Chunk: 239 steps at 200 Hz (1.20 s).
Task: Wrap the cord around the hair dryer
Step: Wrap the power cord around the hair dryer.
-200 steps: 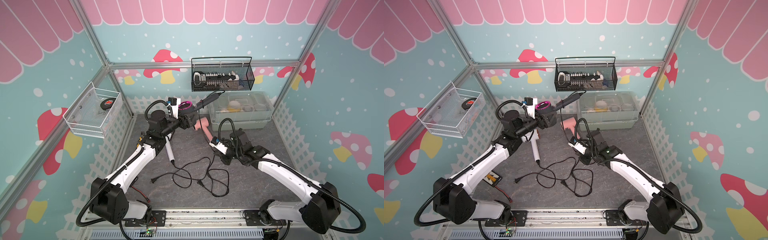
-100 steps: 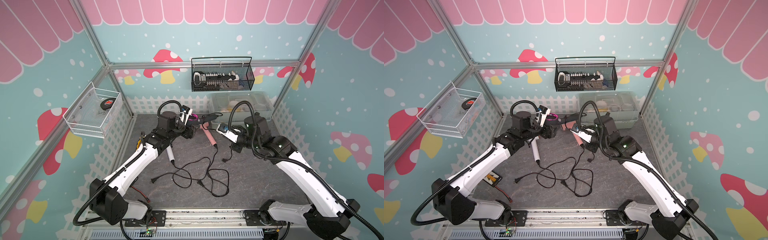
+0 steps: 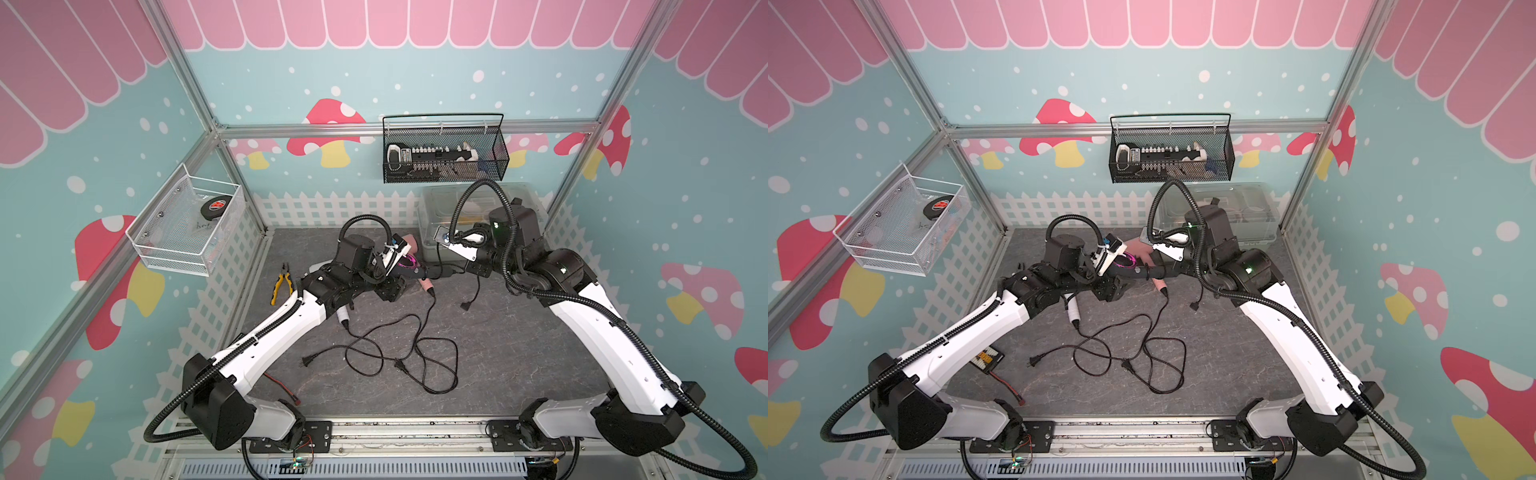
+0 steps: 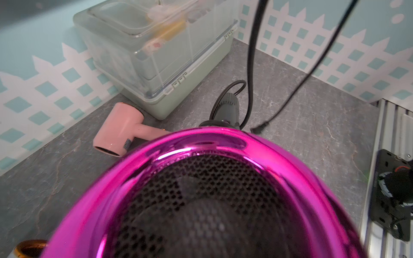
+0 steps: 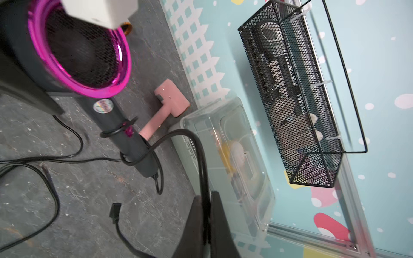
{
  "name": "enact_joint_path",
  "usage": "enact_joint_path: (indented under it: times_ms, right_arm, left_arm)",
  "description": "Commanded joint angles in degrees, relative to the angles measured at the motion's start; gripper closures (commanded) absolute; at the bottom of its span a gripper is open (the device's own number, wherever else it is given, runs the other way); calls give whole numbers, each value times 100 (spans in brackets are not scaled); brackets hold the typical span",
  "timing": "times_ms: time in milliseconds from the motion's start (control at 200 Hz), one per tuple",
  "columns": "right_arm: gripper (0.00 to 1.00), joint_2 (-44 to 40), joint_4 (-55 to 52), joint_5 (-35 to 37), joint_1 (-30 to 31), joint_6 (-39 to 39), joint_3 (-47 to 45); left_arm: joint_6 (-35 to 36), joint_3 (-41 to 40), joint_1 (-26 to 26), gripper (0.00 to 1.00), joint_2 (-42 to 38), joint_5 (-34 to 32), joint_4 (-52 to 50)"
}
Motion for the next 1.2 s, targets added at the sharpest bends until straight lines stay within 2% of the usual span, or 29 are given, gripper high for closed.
enact_joint_path:
  times_ms: [0, 170, 330, 520, 660, 900, 1040, 1191]
  right_arm:
    - [100, 82, -9, 247, -40, -618, 400]
    - [100, 365, -2, 481, -139, -1234, 824]
    - [100, 586, -30, -191, -400, -1424, 1241]
    - [100, 1230, -755, -2167, -1177, -964, 1917]
    - [100, 1462, -822, -3840, -1789, -491, 1749]
    - [100, 1792, -657, -5887, -2428, 82, 1070]
    - [100, 1892, -318, -6762, -2711, 508, 614]
    - [100, 1906, 207, -7318, -2943, 954, 28]
  left_arm:
    - [321, -51, -95, 100, -266, 576, 169]
    - [460, -112, -265, 100, -300, 1054, 143]
    - [570, -114, -497, 100, -351, 1641, 165]
    - [495, -122, -792, 100, -583, 2218, 440]
    - [288, -164, -830, 100, -837, 2432, 875]
    - [-203, -287, -805, 100, -1193, 2598, 1857]
    - [-634, -450, -595, 100, -1185, 2699, 2540]
    - [-1334, -695, -200, 100, -1140, 2887, 3484]
